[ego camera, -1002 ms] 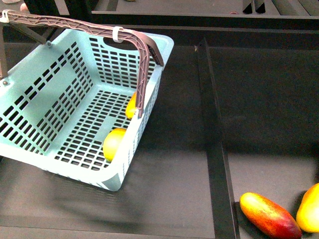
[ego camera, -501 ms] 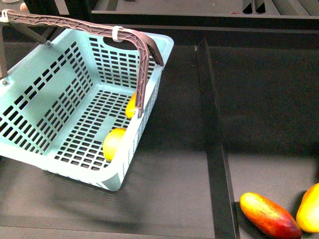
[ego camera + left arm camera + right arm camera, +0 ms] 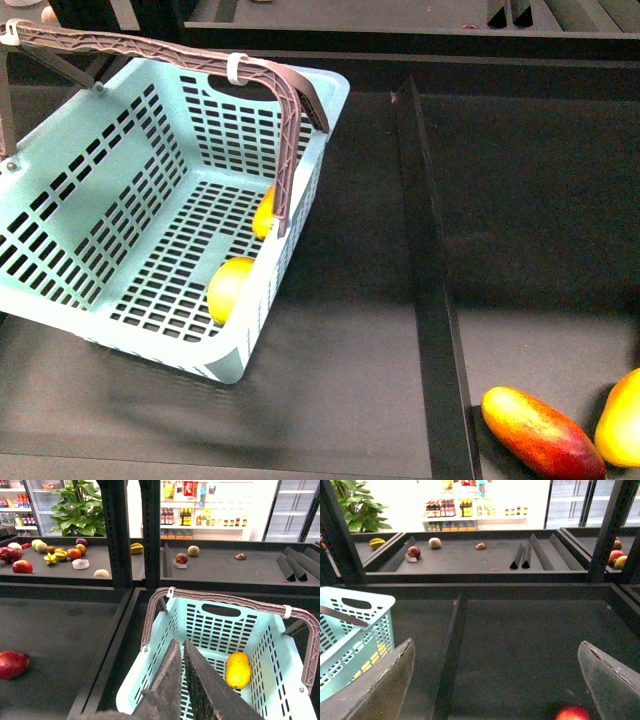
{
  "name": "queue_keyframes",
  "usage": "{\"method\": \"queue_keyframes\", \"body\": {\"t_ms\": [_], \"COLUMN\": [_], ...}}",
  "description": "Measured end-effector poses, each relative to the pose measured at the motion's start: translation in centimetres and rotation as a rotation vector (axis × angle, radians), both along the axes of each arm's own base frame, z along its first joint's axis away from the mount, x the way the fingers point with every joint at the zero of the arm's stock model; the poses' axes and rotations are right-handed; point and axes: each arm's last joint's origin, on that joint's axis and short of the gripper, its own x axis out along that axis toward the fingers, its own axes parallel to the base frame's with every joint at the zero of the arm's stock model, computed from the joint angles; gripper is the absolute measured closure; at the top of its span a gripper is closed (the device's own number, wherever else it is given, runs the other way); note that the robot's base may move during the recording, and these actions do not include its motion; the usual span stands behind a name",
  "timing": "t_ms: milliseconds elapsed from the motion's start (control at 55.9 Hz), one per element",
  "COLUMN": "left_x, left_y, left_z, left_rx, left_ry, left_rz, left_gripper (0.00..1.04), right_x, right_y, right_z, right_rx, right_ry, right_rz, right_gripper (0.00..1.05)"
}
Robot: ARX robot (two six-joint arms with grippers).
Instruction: Pick lemon and mango into basket
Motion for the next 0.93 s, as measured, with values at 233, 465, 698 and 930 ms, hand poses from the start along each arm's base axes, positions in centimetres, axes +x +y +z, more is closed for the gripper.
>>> {"method": "queue_keyframes", "body": {"t_ms": [233,465,698,930], "left_x": [0.00,0.00,0.00,0.00], "left_y": [0.00,0.00,0.00,0.00], "left_z": [0.00,0.00,0.00,0.00], "left_rx": [0.000,0.000,0.002,0.002], "left_ry": [0.000,0.000,0.000,0.000], "left_rz": [0.000,0.000,0.000,0.000], "left_gripper": [0.94,0.50,0.07,0.07], "right_x": [0.00,0.00,0.00,0.00], "right_y": [0.00,0.00,0.00,0.00], "right_z": [0.00,0.00,0.00,0.00], "right_rx": [0.000,0.000,0.000,0.000], "right_ry": [0.000,0.000,0.000,0.000], "right_rz": [0.000,0.000,0.000,0.000], "right_gripper": [0.09,0.09,0.09,0.09]}}
